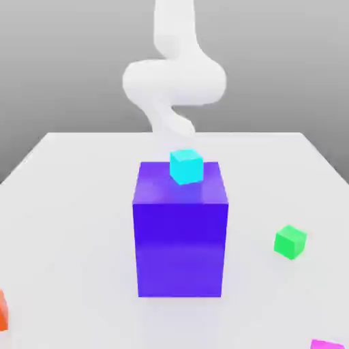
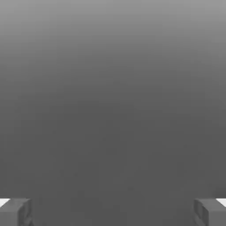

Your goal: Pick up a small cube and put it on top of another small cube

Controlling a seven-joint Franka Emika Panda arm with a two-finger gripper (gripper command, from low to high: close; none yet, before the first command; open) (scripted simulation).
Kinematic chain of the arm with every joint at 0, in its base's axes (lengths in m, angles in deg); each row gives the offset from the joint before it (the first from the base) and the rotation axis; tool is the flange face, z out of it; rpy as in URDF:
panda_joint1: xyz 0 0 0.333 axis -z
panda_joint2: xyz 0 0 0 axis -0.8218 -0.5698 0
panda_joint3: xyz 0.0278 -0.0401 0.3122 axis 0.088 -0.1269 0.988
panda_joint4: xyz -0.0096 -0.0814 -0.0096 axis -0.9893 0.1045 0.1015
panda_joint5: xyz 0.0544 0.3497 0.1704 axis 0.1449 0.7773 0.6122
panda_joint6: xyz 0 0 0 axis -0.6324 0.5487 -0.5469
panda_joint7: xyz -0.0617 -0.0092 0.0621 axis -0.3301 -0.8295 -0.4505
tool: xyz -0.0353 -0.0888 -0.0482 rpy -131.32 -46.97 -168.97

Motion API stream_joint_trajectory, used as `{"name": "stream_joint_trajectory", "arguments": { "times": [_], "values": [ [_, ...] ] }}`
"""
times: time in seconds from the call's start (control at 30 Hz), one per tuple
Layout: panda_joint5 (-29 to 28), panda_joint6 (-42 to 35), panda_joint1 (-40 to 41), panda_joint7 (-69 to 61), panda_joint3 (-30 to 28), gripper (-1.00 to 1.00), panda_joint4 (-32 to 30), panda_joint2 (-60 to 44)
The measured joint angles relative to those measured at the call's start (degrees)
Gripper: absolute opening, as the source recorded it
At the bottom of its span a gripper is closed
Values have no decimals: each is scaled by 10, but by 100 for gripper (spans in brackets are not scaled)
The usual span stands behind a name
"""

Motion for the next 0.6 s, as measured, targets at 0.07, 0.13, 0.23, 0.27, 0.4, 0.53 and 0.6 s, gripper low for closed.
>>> {"name": "stream_joint_trajectory", "arguments": {
  "times": [0.07, 0.13, 0.23, 0.27, 0.4, 0.53, 0.6],
  "values": [
    [7, 9, -22, -36, -8, 0, 8, -44],
    [15, 17, -41, -72, -14, 0, 15, -87],
    [27, 29, -69, -124, -21, 0, 26, -149],
    [31, 33, -77, -142, -23, 0, 29, -170],
    [48, 49, -104, -212, -24, 0, 44, -253],
    [60, 64, -124, -279, -16, 0, 58, -336],
    [63, 73, -137, -310, -11, 0, 65, -378]
  ]
}}
